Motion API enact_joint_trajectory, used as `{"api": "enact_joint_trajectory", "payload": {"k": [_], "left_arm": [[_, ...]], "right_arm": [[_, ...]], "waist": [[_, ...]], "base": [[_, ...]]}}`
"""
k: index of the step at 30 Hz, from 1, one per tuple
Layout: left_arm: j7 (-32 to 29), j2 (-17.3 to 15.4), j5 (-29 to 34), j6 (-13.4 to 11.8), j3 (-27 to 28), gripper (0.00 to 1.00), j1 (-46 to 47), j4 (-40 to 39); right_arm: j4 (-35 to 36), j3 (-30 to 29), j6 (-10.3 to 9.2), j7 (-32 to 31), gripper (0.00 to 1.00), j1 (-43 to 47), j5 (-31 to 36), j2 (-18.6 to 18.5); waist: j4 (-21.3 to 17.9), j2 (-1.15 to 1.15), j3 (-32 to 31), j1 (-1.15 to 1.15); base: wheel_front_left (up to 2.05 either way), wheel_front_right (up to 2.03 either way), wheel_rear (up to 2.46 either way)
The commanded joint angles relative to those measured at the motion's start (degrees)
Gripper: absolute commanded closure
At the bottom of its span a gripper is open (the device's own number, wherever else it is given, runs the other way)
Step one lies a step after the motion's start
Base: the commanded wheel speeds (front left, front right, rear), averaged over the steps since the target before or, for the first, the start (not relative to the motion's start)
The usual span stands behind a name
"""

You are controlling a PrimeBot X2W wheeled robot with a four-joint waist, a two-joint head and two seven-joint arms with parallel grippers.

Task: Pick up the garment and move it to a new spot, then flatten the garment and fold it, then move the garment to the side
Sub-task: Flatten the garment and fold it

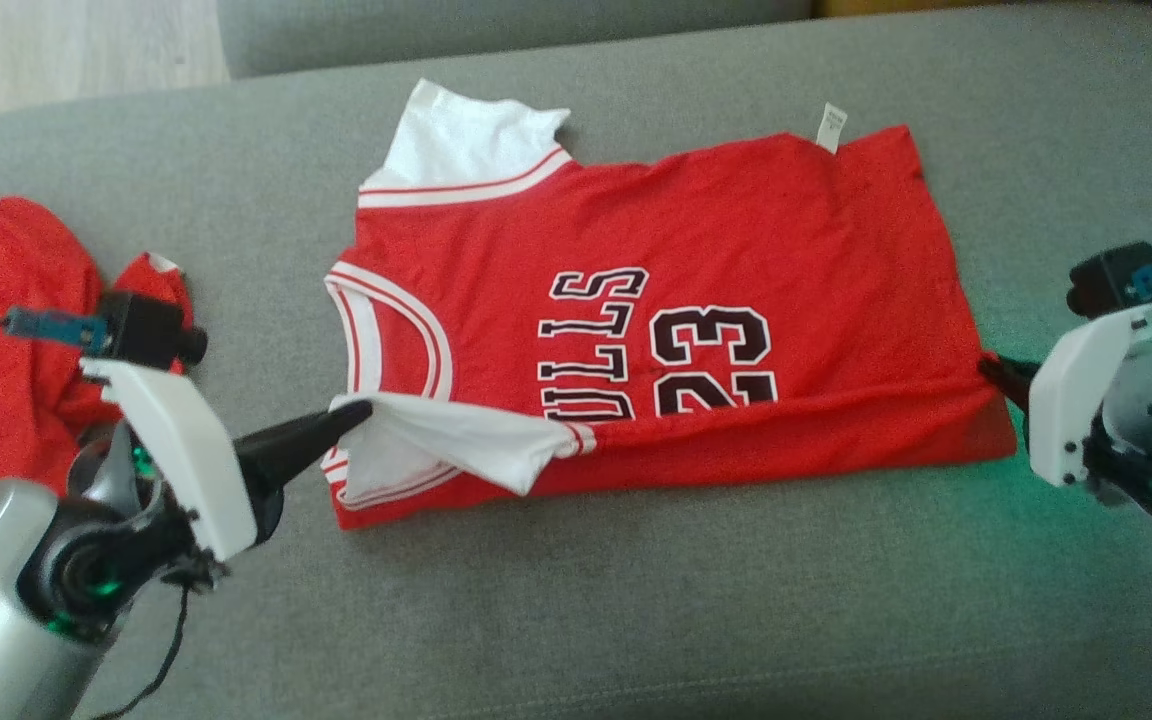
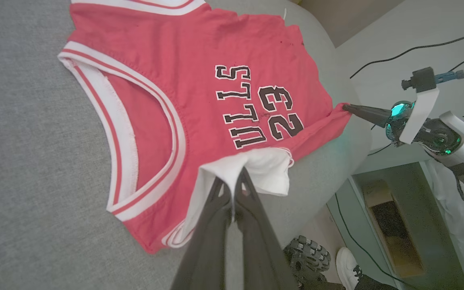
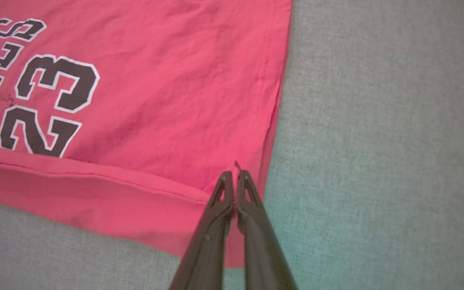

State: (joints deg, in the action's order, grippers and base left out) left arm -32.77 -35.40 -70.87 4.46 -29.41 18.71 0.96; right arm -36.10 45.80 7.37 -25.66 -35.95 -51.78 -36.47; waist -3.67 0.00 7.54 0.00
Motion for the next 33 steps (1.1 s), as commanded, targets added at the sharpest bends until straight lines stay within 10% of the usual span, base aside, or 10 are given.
{"api": "enact_joint_trajectory", "payload": {"k": [1,20,22,23,33], "left_arm": [[0.16,-1.61,0.76,-0.35,2.66,1.00,4.47,-0.88],[5.85,4.62,7.04,1.07,0.80,1.00,15.28,11.95],[6.87,5.00,8.23,0.47,0.52,0.00,15.54,13.43],[7.37,5.22,8.90,0.11,0.32,0.00,15.69,14.16],[25.72,9.03,15.28,-5.92,5.34,0.00,17.05,17.52]], "right_arm": [[0.64,-0.36,0.12,1.12,1.00,-1.64,0.80,-0.79],[-6.22,2.37,0.12,9.74,1.00,-7.49,3.11,3.60],[-7.21,2.13,0.12,11.03,1.00,-7.82,2.98,3.95],[-7.85,1.87,0.12,12.04,0.00,-8.03,3.03,4.22],[-10.37,0.02,0.12,29.24,0.00,-8.57,8.09,5.68]], "waist": [[-0.28,0.00,1.12,0.00],[-1.54,0.00,6.40,0.00],[-1.64,0.00,6.35,0.00],[-1.68,0.00,6.27,0.00],[-1.49,0.00,3.02,0.00]], "base": [[0.00,0.00,0.00],[0.00,0.00,0.00],[0.00,0.00,0.00],[0.00,0.00,0.00],[0.00,0.00,0.00]]}}
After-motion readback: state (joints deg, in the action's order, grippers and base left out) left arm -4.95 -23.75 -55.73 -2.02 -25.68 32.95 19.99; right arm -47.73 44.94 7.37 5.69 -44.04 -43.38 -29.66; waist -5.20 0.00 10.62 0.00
